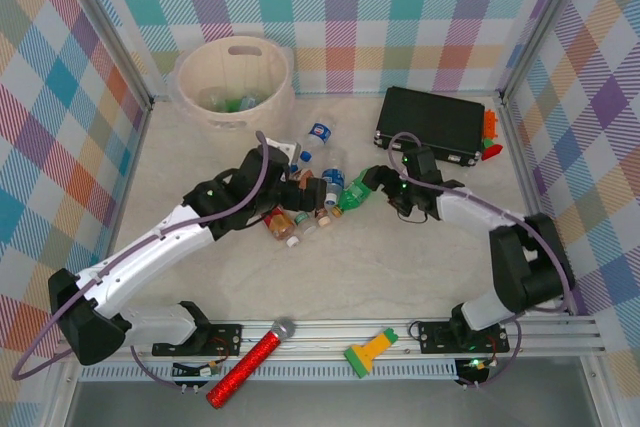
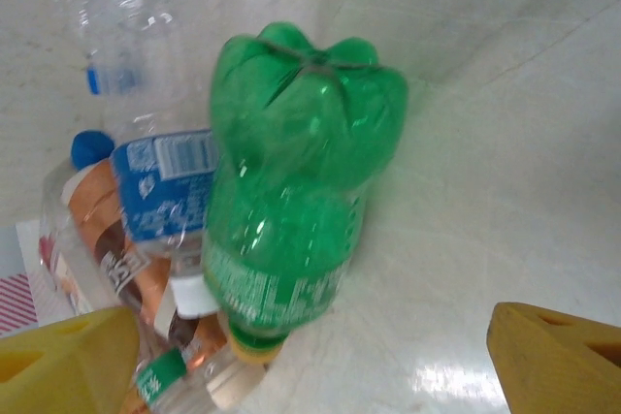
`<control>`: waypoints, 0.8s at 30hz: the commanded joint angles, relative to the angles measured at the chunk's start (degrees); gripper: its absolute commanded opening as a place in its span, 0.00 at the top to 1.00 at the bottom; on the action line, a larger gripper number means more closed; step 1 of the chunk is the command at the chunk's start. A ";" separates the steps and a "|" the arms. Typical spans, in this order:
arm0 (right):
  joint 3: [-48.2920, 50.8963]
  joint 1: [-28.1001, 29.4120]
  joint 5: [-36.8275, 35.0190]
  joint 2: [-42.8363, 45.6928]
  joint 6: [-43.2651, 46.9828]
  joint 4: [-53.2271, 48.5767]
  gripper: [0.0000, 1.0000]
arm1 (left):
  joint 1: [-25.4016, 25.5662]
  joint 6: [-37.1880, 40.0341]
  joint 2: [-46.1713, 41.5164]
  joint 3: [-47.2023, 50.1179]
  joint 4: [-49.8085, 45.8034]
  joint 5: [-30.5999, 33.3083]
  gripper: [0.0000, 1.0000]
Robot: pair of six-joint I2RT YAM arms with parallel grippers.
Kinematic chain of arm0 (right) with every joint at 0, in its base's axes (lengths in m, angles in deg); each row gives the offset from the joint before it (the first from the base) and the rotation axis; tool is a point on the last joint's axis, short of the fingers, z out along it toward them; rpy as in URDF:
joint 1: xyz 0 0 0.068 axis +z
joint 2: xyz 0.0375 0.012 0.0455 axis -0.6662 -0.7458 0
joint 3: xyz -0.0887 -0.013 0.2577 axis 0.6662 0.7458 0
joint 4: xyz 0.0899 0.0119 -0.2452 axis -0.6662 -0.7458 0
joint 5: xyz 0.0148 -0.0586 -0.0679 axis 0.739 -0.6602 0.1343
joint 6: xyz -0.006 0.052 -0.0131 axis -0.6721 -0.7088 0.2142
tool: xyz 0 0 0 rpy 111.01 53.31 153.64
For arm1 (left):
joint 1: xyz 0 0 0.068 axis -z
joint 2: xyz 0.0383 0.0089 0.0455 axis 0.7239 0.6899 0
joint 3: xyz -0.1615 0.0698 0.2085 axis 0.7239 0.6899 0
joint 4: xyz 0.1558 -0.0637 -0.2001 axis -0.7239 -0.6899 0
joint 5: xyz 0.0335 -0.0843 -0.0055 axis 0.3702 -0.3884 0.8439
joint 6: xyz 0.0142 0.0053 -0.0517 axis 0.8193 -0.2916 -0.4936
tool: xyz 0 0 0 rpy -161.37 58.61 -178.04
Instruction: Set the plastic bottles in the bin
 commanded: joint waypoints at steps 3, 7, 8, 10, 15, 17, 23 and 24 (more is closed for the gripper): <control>-4.90 -0.77 4.53 -7.10 -4.07 5.99 0.08 | 1.53 -0.17 -1.73 2.05 1.25 2.31 0.00; -7.27 -0.80 4.45 -10.92 -4.50 7.03 0.08 | 1.93 -0.62 -2.57 3.26 1.04 2.56 0.00; -8.02 -0.88 4.44 -12.19 -4.36 6.90 0.09 | 1.93 -0.68 -2.73 3.59 1.09 2.63 0.00; -9.59 -0.81 4.92 -14.49 -4.37 6.45 0.12 | 1.99 -0.84 -3.20 4.21 1.15 2.67 0.00; -12.01 -0.95 5.71 -18.95 -4.93 6.12 0.17 | 1.96 -0.92 -3.84 5.06 0.87 3.03 0.00; -12.20 -0.90 5.59 -19.54 -4.51 6.26 0.23 | 1.98 -0.80 -3.80 4.89 0.41 3.03 0.00; -10.62 -0.89 5.08 -16.23 -2.42 6.47 0.46 | 2.05 -0.77 -4.21 5.23 0.68 2.73 0.00; -10.21 -0.91 4.66 -14.99 -1.85 6.13 0.48 | 2.03 -0.84 -4.08 5.39 0.88 2.54 0.00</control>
